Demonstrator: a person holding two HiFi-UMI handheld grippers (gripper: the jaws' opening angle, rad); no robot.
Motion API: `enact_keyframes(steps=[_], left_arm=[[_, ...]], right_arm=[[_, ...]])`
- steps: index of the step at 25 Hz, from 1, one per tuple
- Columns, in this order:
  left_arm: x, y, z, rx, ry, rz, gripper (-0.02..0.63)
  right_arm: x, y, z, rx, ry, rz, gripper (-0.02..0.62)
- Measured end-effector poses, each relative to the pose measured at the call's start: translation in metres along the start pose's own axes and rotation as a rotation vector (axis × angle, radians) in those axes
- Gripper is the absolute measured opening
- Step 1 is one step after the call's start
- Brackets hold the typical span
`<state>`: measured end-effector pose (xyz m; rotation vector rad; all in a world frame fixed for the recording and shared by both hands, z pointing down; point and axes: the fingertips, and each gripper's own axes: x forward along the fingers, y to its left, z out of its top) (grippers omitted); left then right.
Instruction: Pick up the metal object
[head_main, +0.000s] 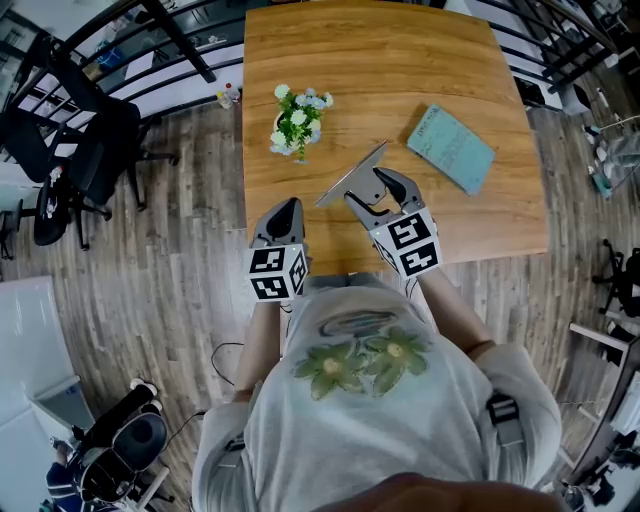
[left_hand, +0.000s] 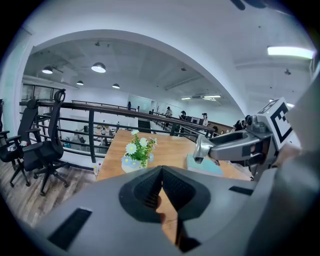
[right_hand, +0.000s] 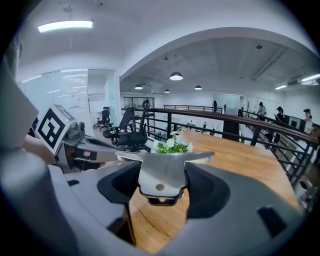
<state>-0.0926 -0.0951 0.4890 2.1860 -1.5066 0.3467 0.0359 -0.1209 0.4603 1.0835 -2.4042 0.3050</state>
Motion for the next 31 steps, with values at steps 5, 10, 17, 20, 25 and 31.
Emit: enact_keyframes(steps=[5,10,17,20,25,31], left_arm=[[-0.0030,-0.0010,0.0001,-0.008,-0.008,-0.006,0.014],[-0.0030,-0.0015,0.0001,-0.010,-0.011,-0.006,0.014],[-0.0029,-0.0015,-0.0013,-0.011,-0.009,-0.006,0.014],[-0.0021,-0.0017,-0.0008,-0.011,-0.008,-0.006,0.014],[-0.0009,-0.0031,-0.0027,-0.010,-0.002,-0.005,0.014],[-0.0024,-0.0011,-0.0030,-0.011,-0.004,-0.003,0.014]], right_arm=[[-0.0038,0.0018,0.0044,0.001,-0.014,-0.002,0.287],[-0.0053,0.0001,0.0035,-0.004,-0.012,-0.007,0.287],[-0.0047,0.0004,0.0039,-0.002,-0.018,-0.006,0.287],[-0.0047,-0.0007,0.0042,0.001,-0.018,-0.007,0.287],[-0.0056,-0.0019,0.0021,0.005,-0.016,-0.009,0.287],[-0.0051,-0.0013,0.0006,0.007,-0.015,-0.013,0.287]])
